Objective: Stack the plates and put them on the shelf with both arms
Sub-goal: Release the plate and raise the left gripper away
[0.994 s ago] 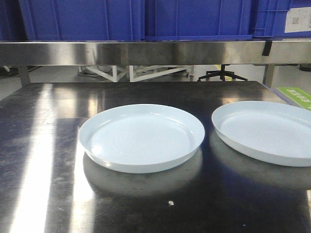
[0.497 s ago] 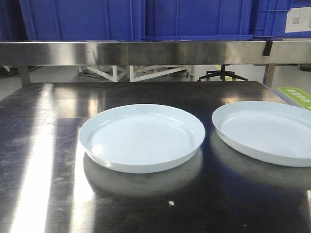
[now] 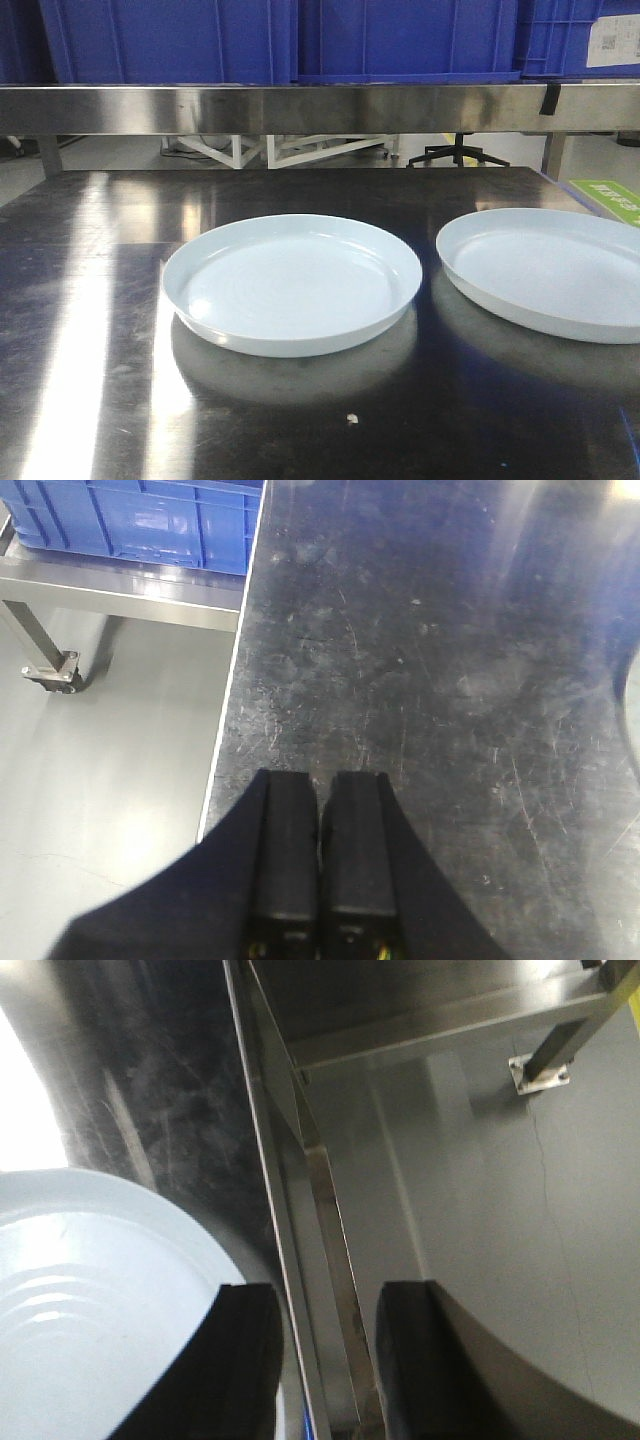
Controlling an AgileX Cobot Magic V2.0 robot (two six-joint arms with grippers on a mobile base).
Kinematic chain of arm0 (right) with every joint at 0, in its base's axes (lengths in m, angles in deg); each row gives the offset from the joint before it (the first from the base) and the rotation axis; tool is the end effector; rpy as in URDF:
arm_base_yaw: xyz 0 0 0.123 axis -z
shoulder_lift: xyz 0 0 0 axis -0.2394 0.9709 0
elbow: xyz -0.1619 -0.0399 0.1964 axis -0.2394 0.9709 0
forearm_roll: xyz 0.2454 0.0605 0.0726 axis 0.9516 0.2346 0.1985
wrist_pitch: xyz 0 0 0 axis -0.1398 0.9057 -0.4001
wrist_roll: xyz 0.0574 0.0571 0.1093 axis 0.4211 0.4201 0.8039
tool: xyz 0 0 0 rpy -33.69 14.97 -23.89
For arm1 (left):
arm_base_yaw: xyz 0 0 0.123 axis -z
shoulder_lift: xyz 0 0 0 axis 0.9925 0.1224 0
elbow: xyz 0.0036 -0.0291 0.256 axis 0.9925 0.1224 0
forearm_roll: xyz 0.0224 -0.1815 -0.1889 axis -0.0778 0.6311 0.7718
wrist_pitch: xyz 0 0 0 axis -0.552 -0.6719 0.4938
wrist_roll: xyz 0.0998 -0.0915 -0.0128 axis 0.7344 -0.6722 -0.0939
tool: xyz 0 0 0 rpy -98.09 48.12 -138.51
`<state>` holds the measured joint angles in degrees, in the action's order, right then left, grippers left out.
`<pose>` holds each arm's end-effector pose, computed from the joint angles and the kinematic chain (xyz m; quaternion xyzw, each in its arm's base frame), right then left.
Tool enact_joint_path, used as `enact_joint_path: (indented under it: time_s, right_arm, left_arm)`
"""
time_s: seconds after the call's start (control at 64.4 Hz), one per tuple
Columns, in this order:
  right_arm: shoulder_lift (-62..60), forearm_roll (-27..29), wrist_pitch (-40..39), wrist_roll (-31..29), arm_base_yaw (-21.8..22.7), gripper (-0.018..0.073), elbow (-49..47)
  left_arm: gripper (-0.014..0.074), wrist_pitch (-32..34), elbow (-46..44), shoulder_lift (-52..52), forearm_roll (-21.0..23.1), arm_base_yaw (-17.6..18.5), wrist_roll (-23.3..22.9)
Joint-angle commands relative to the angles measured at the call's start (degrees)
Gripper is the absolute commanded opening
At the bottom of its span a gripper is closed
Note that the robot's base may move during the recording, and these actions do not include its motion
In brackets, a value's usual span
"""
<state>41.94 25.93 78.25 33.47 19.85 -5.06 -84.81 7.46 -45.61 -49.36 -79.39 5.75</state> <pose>0.3295 -0.0325 0.1756 0.1556 0.9406 0.0261 0.3006 0.2005 -0.0144 0.1985 -0.0284 0.9088 -0.0461 0.4138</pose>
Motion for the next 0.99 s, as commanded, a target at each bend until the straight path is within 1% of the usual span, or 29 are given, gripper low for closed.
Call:
enact_joint_path:
  time_s: [0.0,0.233,0.544,0.792,0.979]
  right_arm:
    - [0.13,-0.55,-0.09,-0.33,0.31,0.0364,-3.23]
    - [2.11,-0.55,0.65,-0.33,-1.44,0.0364,-3.62]
    - [3.3,-0.55,1.05,-0.33,-1.51,0.0364,-3.54]
    - [3.85,-0.55,1.72,-0.33,-3.36,0.0364,-3.54]
    - [4.94,-0.55,2.53,-0.33,-3.42,0.0364,-3.54]
  left_arm:
    - [0.0085,3.59,-1.52,-0.32,0.15,-0.01,-0.54]
    - [0.0085,3.59,-1.52,-0.32,0.15,-0.01,-0.54]
    - [0.0085,3.59,-1.52,-0.32,0.15,-0.01,-0.54]
    - [0.0085,3.59,-1.52,-0.32,0.15,-0.01,-0.54]
    - [0.0085,3.59,-1.52,-0.32,0.15,-0.01,-0.54]
